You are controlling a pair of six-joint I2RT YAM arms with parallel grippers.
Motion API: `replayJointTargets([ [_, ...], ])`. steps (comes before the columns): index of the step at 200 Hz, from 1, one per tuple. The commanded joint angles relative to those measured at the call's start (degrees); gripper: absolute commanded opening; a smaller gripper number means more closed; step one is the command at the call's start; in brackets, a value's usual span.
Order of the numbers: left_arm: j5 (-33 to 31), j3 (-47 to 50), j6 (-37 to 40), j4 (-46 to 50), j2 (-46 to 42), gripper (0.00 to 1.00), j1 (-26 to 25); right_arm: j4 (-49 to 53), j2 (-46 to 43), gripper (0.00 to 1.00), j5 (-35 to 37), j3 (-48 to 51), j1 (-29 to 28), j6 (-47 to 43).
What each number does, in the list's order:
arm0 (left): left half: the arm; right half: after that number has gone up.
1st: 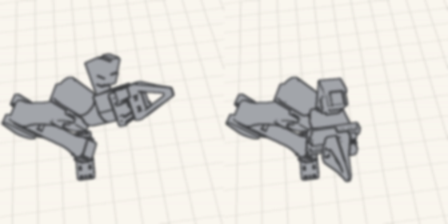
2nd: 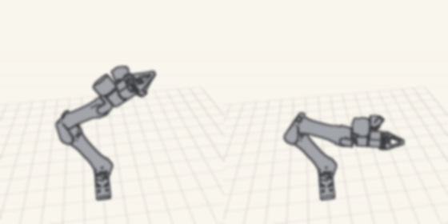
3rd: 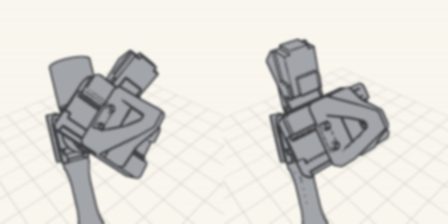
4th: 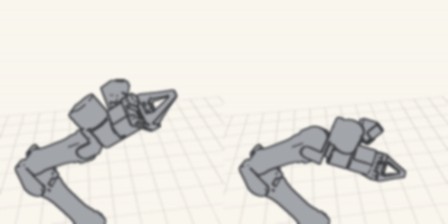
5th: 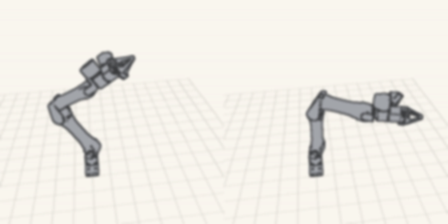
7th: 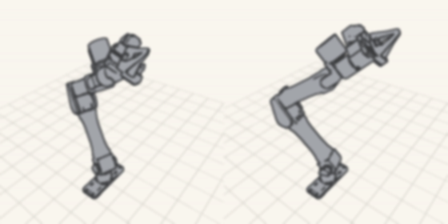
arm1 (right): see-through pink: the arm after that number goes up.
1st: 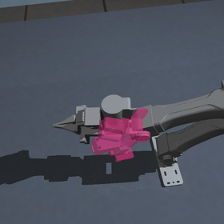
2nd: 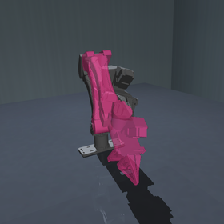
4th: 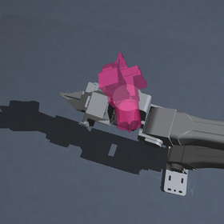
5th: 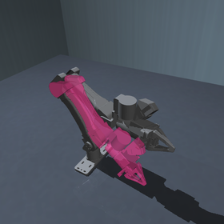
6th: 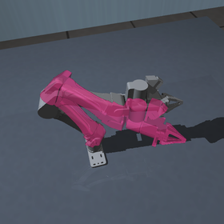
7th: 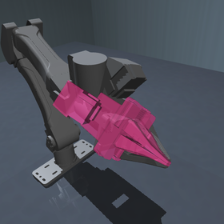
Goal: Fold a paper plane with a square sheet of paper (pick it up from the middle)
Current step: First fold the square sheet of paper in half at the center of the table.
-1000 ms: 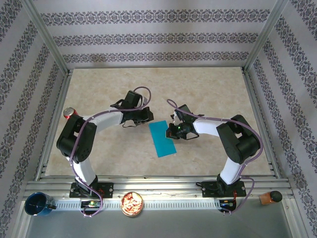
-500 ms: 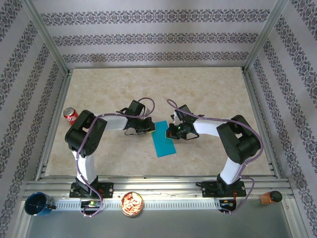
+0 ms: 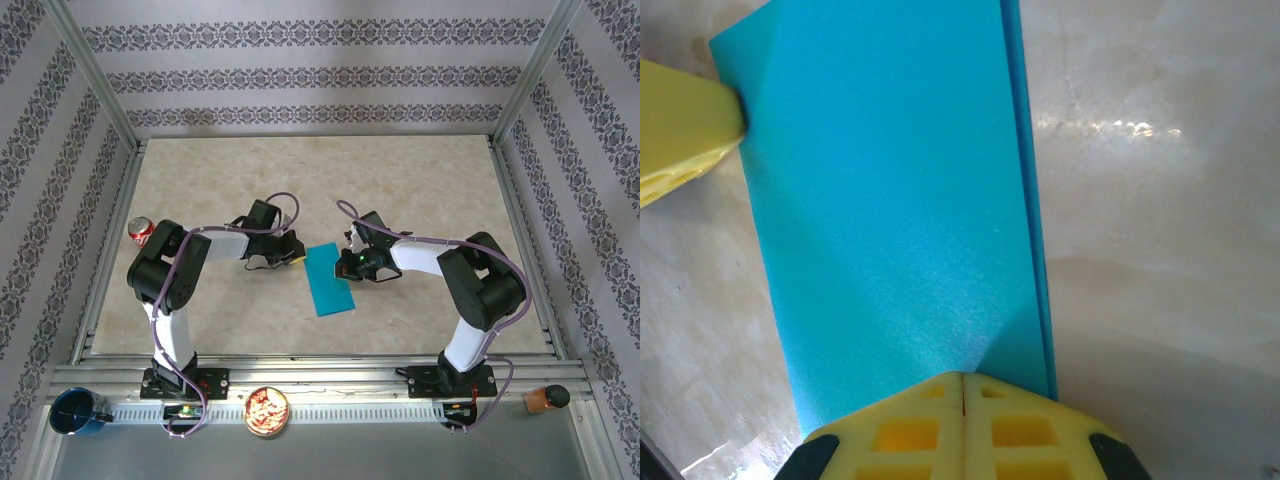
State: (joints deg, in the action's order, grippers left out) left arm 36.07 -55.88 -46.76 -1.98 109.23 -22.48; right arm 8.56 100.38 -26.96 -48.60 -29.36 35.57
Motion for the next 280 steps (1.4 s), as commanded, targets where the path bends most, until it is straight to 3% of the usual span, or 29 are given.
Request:
replayJointTargets([
  [1, -5.31, -1.20, -1.24, 0.31, 2.15, 0.08, 2.48, 9.50, 3.68, 0.00, 6.53, 3.43, 0.71, -1.03],
  [78, -7.76, -3.23, -5.36, 1.19, 2.83, 0.09, 3.41, 9.52, 3.42, 0.00, 6.48, 3.77, 0.95, -1.12],
  [111, -5.81, -5.00, -5.46, 2.15, 2.76, 0.09, 3.35, 9.48, 3.24, 0.00, 6.48, 3.95, 0.89, -1.14],
  [150, -5.22, -4.59, -4.48, 5.19, -3.25, 0.10, 2.23, 9.42, 3.05, 0.00, 6.48, 3.78, 0.89, -0.94],
  [207, -2.94, 4.55, -6.01, 1.37, -12.47, 0.10, -5.40, 9.65, 2.63, 0.00, 6.97, 3.43, 0.93, -0.86],
  [280, -1.23, 13.73, -15.35, -12.02, -9.99, 0.10, -14.94, 9.47, 2.37, 0.00, 7.19, 3.85, 0.62, -0.33],
])
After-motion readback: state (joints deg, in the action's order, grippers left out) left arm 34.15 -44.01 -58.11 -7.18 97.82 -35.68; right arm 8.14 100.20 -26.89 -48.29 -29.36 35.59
